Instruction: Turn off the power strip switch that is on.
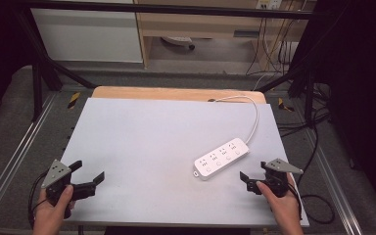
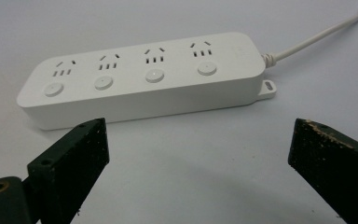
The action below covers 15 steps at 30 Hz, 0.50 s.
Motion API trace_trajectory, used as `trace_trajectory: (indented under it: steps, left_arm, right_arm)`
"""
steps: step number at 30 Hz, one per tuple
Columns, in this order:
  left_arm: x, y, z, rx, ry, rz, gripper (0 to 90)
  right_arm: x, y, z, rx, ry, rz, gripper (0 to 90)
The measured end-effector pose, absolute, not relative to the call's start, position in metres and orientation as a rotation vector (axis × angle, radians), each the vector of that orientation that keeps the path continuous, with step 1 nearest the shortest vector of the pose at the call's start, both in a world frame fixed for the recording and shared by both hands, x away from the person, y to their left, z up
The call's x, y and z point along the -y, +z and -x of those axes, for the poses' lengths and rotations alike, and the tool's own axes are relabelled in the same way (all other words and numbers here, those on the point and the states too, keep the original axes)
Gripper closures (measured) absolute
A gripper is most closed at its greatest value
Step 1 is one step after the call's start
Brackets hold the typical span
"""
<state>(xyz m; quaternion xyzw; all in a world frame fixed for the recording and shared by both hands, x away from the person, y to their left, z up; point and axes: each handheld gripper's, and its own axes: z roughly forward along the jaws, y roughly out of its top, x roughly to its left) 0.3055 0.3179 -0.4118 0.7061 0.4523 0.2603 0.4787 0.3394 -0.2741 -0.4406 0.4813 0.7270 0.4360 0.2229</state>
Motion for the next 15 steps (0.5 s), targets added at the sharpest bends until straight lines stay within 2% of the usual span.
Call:
trace_trajectory:
  steps: [15]
  left_arm:
    - [-0.3168, -0.4133, -0.3063, -1.102, 0.614, -1.731, 6.2]
  right_arm:
    - [0.2762, -0.4332, -0.3369, -2.001, 1.211, -1.358, 5.8]
